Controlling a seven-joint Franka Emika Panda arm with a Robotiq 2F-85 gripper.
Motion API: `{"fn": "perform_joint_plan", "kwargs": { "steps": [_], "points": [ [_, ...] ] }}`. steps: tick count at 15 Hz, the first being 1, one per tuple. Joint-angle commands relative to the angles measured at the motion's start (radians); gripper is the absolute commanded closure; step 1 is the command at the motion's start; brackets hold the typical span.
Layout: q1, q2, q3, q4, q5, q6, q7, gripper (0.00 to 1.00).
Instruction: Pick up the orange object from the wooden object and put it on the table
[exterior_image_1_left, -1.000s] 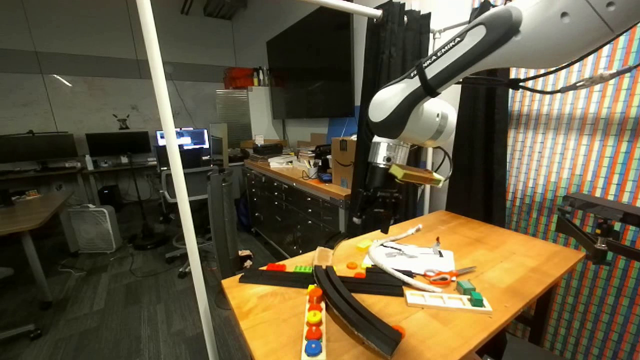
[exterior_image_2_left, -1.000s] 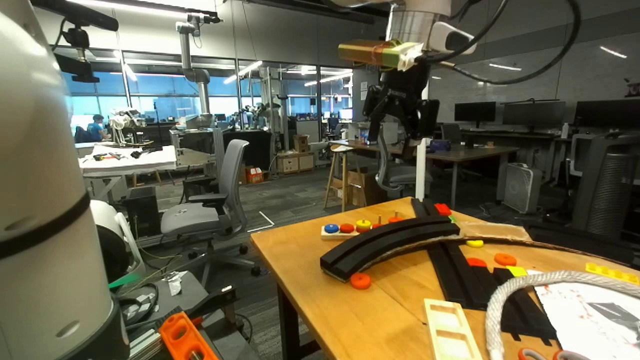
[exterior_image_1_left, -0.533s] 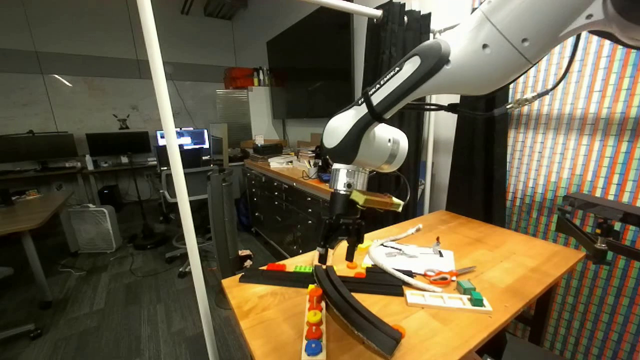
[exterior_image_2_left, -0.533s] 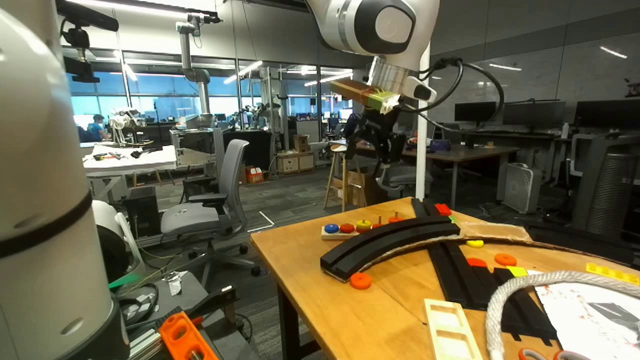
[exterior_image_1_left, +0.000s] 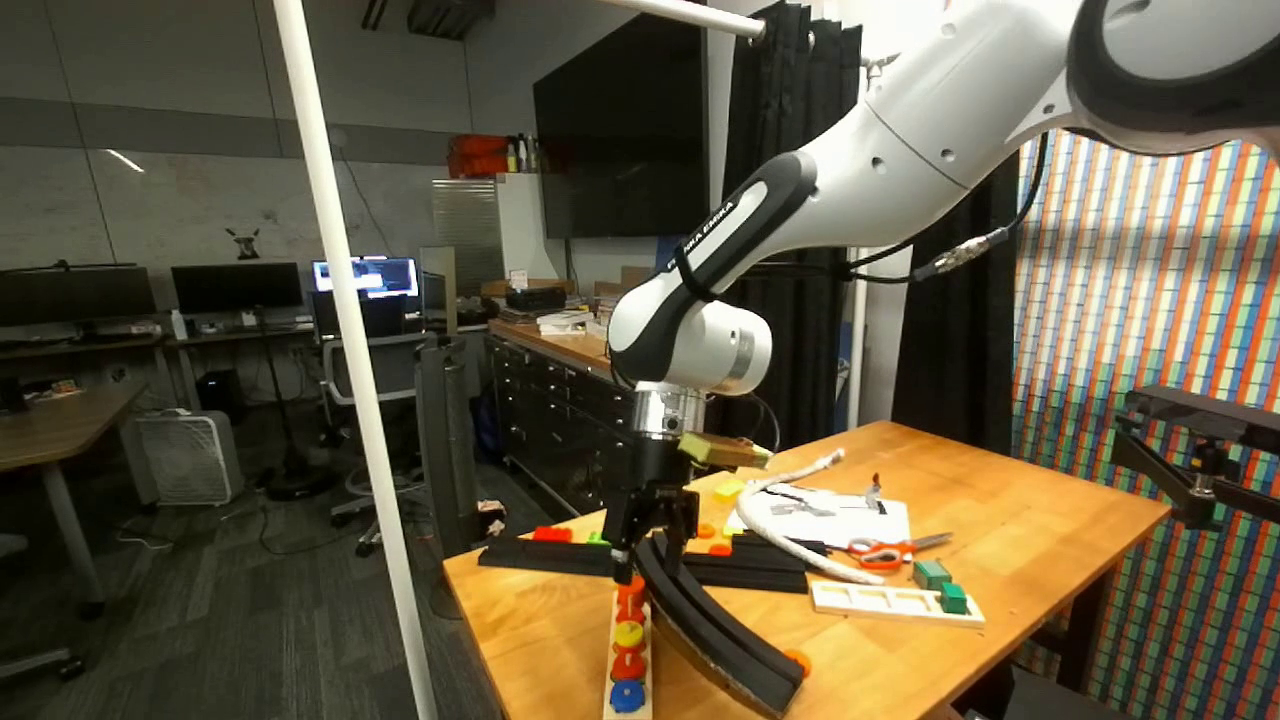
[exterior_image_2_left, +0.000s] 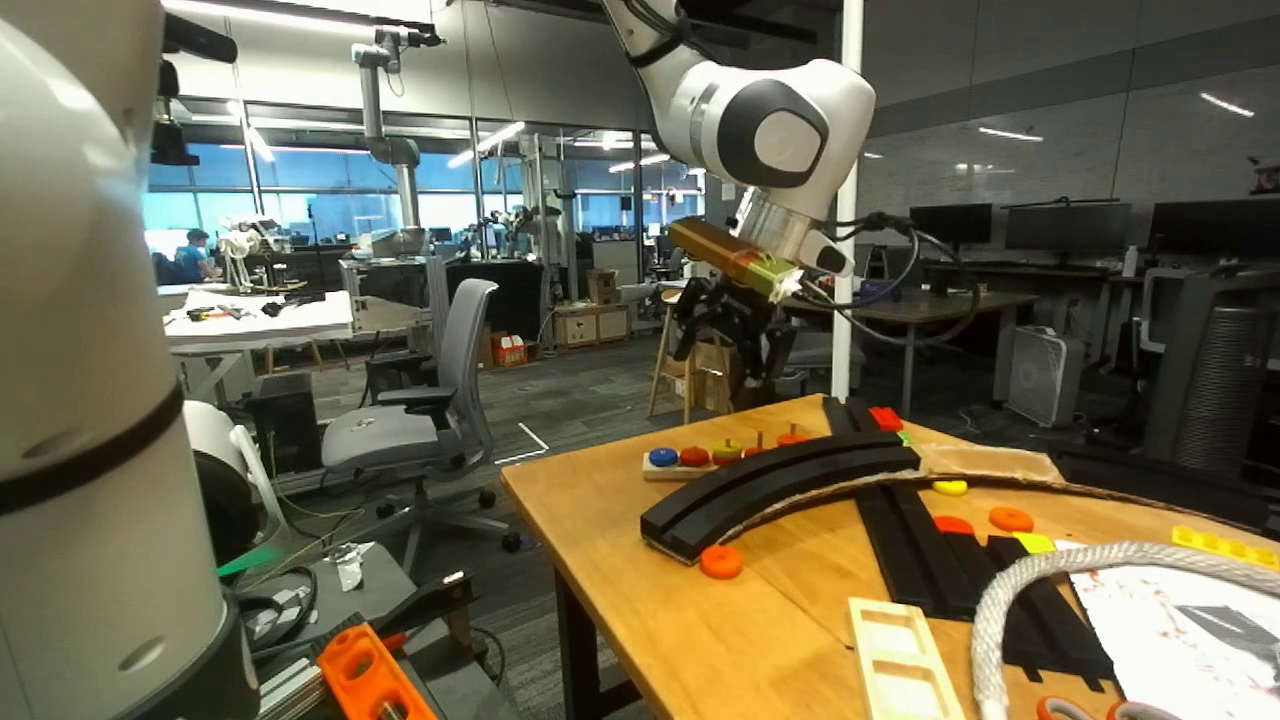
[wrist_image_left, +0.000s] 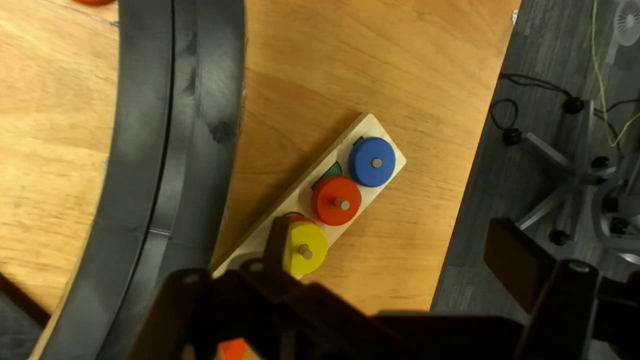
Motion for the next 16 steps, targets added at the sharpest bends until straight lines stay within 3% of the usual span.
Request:
{"fn": "perform_joint_plan", "kwargs": {
  "steps": [1, 9, 13, 16],
  "points": [
    [-0.046, 0.079, 0.038, 0.052, 0.062, -0.013, -0.101, 0.0],
    [-0.109, 0.173, 0.091, 0.056, 0.119, -0.012, -0.227, 0.0],
    [-0.077, 0.171, 0.066, 0.044, 0.045, 0.009, -0.092, 0.0],
    [-0.029, 0.15, 0.034, 0.023, -0.062, 0.074, 0.108, 0.0]
  ]
}}
